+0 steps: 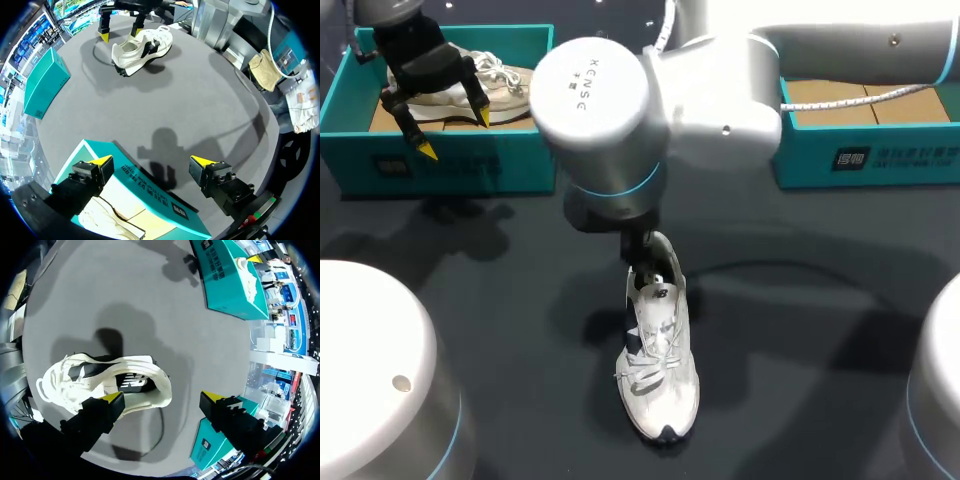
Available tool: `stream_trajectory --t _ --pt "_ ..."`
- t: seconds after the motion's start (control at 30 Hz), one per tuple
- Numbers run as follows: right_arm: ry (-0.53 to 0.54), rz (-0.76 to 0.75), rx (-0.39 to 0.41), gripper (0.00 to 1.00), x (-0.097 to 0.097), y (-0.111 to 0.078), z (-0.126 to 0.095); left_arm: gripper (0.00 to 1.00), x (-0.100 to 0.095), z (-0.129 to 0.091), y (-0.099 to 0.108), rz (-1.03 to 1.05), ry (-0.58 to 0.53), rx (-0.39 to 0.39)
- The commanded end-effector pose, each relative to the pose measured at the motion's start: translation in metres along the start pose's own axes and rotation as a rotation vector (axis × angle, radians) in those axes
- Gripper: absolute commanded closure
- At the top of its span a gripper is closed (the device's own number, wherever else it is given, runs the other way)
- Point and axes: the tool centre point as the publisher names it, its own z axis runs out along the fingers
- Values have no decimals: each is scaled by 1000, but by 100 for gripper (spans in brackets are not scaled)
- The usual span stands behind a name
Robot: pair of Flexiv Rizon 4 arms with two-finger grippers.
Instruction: Take the shoe out of the shoebox, open the shoe tongue, remove and reinsert the insole, then place the shoe into the shoebox
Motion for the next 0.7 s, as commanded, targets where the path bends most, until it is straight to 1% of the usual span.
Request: stream_trajectory --t 0.03,0.27,0.7 --pt "48 -15 -99 0 -11 -11 16 0 0 0 0 1 2 -1" --pt "81 -30 -101 0 -16 -11 34 0 0 0 0 1 2 -1" --pt "150 -33 -104 0 -8 -2 65 0 0 0 0 1 2 -1"
